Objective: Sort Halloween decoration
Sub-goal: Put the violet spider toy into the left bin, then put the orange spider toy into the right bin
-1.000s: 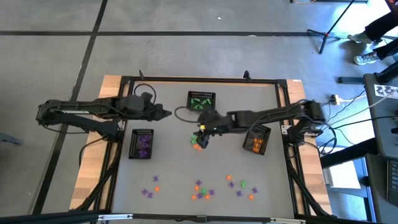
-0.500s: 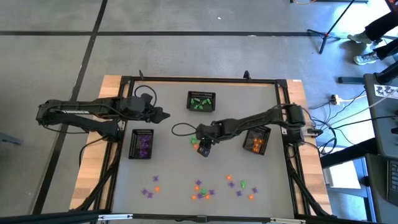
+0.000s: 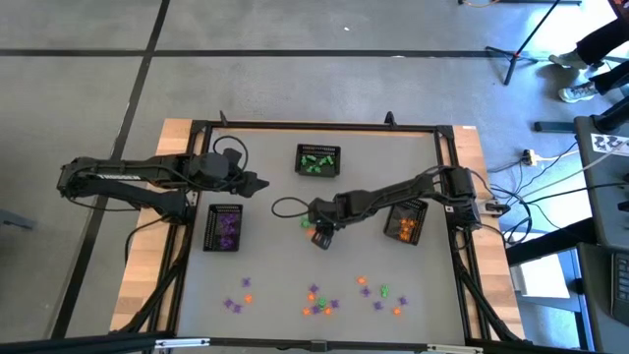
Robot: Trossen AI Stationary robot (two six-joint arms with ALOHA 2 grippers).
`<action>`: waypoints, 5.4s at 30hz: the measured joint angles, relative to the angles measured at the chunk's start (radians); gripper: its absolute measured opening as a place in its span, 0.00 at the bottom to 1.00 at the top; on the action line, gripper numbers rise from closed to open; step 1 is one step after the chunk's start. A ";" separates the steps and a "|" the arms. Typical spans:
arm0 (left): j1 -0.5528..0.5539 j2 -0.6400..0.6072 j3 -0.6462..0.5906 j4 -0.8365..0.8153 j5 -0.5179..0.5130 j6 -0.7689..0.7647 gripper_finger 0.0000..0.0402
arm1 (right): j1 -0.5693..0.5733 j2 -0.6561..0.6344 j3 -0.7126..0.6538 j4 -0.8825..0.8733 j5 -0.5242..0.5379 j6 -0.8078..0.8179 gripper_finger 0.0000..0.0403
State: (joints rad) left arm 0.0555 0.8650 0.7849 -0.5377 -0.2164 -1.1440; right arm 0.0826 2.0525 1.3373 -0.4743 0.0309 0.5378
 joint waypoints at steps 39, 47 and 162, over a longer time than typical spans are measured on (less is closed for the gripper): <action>-0.105 0.000 0.000 0.180 0.111 0.586 0.62 | -0.035 -0.254 -0.003 0.366 -0.422 0.073 0.00; -0.282 0.013 0.000 0.327 0.007 1.030 0.62 | -0.091 -0.256 -0.003 0.535 -0.606 0.194 0.00; -0.368 -0.289 -0.419 0.778 -0.237 0.388 0.29 | 0.042 -0.026 -0.001 -0.048 -0.087 -0.094 0.62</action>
State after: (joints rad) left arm -0.3126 0.5757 0.3656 0.2403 -0.4538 -0.7559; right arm 0.1246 2.0264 1.3359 -0.5224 -0.0558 0.4441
